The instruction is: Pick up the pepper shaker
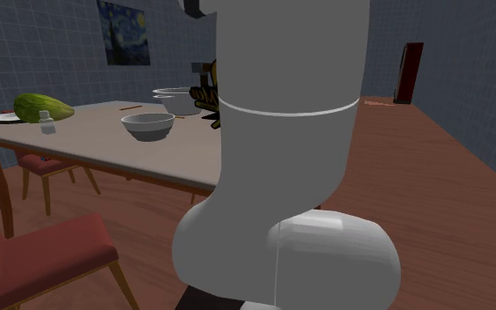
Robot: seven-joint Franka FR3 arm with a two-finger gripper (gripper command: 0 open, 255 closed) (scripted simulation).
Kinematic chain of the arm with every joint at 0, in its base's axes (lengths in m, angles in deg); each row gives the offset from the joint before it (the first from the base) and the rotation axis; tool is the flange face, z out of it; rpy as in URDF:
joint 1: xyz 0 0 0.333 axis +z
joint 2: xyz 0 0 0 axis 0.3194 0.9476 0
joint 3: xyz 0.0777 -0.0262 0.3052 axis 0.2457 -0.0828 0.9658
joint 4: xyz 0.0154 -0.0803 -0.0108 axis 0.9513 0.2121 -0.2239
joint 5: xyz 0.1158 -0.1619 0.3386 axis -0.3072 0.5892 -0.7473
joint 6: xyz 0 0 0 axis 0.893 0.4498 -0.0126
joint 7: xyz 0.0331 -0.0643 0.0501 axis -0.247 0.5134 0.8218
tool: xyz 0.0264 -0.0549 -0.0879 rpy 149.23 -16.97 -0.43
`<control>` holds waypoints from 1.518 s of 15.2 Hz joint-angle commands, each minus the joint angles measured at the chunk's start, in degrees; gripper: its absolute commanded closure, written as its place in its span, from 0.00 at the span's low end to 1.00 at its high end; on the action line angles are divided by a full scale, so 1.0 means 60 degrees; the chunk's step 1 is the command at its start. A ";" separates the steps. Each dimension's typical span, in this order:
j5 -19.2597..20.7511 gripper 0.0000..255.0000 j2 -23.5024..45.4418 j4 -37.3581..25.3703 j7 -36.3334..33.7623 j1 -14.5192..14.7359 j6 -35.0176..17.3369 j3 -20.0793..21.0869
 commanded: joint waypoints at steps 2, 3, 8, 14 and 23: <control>-0.0004 0.00 -0.0037 0.0431 -0.0096 0.0011 -0.0387 0.0004; -0.0006 0.00 -0.0055 0.0578 -0.0120 0.0012 -0.0514 0.0000; -0.0009 1.00 -0.0070 0.0674 -0.0135 0.0012 -0.0595 -0.0002; -0.0003 1.00 -0.0045 0.0648 -0.0147 0.0015 -0.0589 0.0006; 0.0029 1.00 0.0104 -0.0412 0.0029 0.0007 0.0312 0.0029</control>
